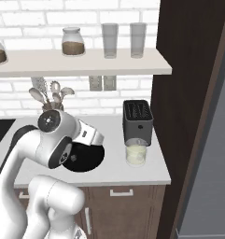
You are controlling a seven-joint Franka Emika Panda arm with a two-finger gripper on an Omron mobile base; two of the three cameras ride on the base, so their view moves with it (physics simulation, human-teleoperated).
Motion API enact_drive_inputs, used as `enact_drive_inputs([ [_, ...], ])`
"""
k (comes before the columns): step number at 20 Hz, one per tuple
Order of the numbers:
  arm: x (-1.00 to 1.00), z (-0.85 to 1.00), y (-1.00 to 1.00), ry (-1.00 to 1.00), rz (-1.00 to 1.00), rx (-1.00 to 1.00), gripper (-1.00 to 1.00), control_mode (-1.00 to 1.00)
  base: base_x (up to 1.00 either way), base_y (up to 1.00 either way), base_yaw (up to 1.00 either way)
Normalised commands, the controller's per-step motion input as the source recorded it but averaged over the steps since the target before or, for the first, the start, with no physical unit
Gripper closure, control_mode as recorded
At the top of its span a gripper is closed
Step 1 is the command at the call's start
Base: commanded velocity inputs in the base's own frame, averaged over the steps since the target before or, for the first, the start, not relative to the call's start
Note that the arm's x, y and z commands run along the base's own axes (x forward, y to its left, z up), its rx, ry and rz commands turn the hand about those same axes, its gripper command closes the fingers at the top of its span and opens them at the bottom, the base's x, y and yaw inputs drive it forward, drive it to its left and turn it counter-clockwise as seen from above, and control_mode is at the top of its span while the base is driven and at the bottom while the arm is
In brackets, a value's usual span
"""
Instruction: Grab a lemon wedge from the fridge and one ice cube from the ice bowl, and put them in the glass of lemonade.
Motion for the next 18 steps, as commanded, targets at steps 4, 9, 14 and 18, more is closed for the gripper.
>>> enact_drive_inputs([
  [4,-0.57,0.15,0.39,0.00,0.02,-0.14,-1.00,-1.00,0.00,0.00,0.00],
  [9,-0.56,-0.02,0.04,-0.02,0.01,-0.05,-1.00,1.00,-0.40,0.00,0.02],
  [14,0.00,0.00,0.00,0.00,0.00,0.00,-1.00,1.00,-1.00,-0.18,0.11],
  [18,0.00,0.00,0.00,0.00,0.00,0.00,-1.00,1.00,-0.71,-0.77,0.23],
])
